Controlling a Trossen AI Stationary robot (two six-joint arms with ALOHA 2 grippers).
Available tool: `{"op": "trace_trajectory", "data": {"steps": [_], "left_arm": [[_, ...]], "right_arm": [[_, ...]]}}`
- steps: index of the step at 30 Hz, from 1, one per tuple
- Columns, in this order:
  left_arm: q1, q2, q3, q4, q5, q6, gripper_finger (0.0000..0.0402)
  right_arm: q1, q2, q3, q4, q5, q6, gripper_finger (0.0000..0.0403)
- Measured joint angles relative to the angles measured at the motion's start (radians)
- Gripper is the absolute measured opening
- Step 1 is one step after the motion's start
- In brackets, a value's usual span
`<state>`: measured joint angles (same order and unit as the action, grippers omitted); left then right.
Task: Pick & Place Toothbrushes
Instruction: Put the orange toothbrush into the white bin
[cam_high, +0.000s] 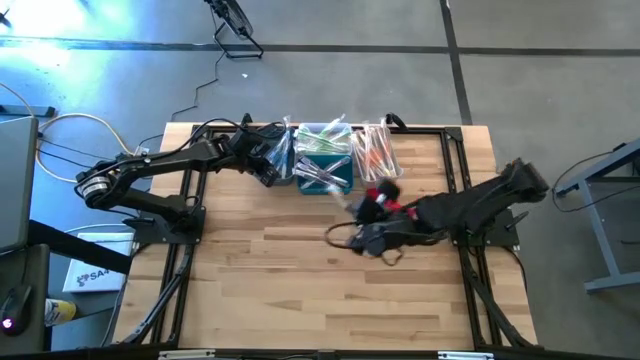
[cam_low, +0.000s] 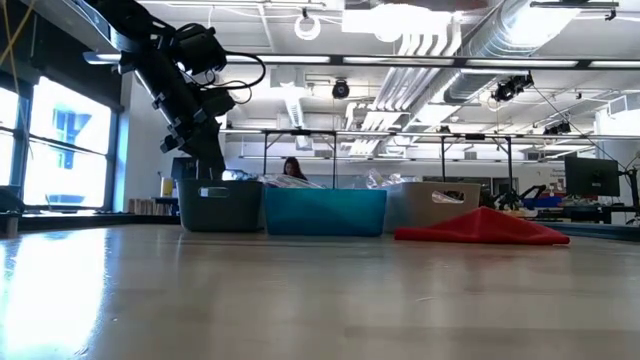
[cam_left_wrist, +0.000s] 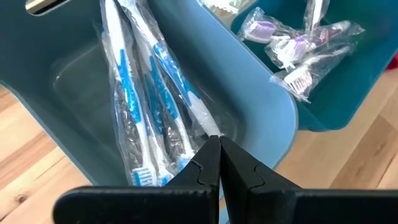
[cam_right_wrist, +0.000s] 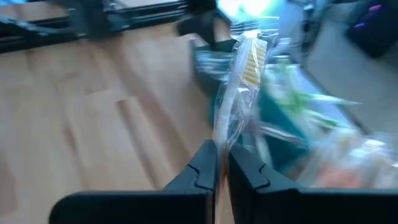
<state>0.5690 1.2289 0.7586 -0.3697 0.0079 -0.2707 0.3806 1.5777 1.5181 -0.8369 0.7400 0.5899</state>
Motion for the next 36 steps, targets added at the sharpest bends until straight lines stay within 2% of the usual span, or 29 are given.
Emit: {"op": "trace_trajectory", "data": {"steps": [11,19,25,30,36], "left_arm": [[0.000,0.000,0.000,0.001,-0.001,0.000,0.0000],[0.000,0.000,0.000,0.004,-0.001,0.001,0.0000],[0.000,0.000,0.000,0.021,-0.003,0.032,0.0000],[0.000,0.000,0.000,0.060,-0.013,0.084,0.0000],[0.000,0.000,0.000,0.158,-0.051,0.114,0.0000]], "right_arm": [[0.132,-0.217,0.000,-0.509,0.212,0.374,0.0008],[0.203,-0.258,0.000,-0.734,0.298,0.620,0.0008],[0.153,-0.257,-0.035,-0.725,0.326,0.622,0.0008],[0.035,-0.258,-0.130,-0.652,0.289,0.621,0.0008],[-0.136,-0.257,-0.285,-0.472,0.251,0.599,0.0008]]}}
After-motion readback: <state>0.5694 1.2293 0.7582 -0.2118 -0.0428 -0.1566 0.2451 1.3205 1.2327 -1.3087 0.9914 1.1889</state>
